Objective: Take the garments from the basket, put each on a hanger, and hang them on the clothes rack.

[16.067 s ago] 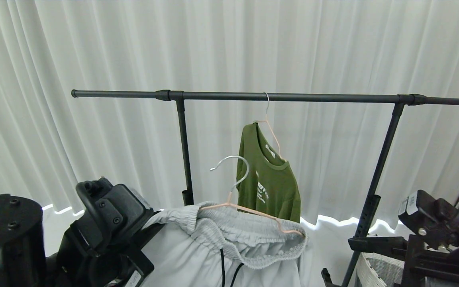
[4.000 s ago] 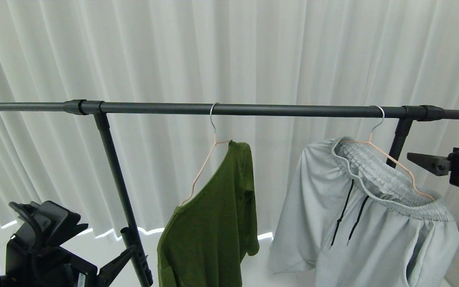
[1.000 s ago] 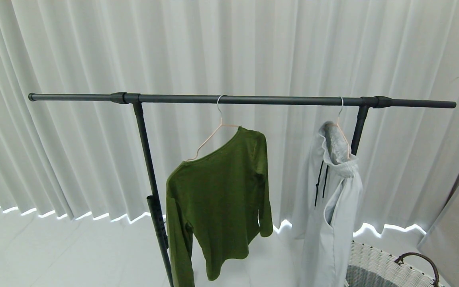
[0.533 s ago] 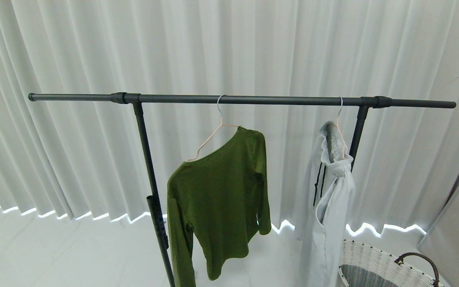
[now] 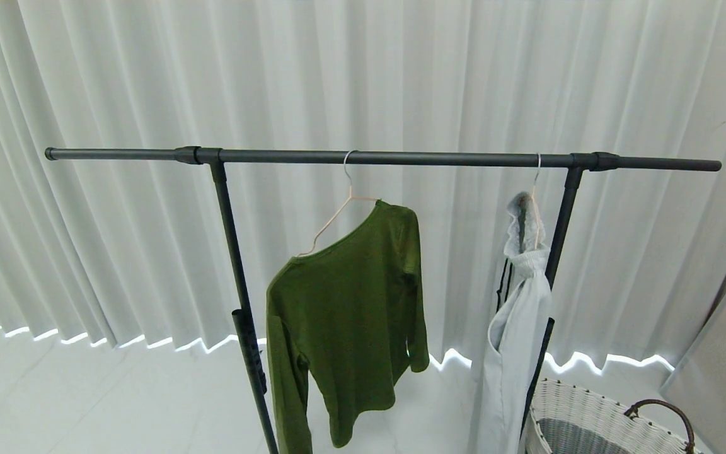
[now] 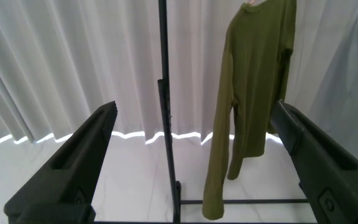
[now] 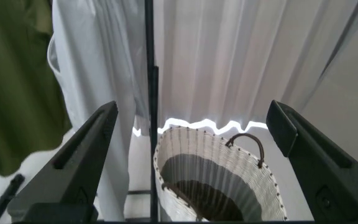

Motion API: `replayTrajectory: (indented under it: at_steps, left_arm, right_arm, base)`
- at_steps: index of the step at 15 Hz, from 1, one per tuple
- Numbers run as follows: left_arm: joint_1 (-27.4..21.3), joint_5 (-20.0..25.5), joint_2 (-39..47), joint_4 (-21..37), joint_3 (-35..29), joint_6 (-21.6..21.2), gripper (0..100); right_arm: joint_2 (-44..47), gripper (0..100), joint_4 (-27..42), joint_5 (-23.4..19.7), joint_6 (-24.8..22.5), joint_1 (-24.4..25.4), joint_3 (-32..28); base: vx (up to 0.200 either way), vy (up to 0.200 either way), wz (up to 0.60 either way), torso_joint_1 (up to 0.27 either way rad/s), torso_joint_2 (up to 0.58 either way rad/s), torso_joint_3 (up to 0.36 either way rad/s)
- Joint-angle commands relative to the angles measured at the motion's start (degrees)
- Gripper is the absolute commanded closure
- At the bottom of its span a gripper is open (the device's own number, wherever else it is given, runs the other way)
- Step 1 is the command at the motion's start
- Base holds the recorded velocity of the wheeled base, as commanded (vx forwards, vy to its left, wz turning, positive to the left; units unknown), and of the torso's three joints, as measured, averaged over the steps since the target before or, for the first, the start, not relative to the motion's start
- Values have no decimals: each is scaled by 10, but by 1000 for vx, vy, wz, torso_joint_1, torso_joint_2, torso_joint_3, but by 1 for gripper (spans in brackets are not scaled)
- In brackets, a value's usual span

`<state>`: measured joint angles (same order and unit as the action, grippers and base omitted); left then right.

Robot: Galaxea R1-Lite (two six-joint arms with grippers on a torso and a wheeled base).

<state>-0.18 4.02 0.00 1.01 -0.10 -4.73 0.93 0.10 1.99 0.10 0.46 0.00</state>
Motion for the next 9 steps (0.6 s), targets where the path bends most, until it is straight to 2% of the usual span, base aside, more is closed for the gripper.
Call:
replayTrajectory:
  at_steps: [1,9]
  left_arm:
    - [0,0,0,0,0,0,0]
    - [0,0,0,0,0,0,0]
  right_arm:
    - [-9,0,0,0,1,-2,0]
    - [-8,0,0,0,1,-2,0]
  base:
    - [0,0,0,0,0,0]
    - [0,0,0,0,0,0]
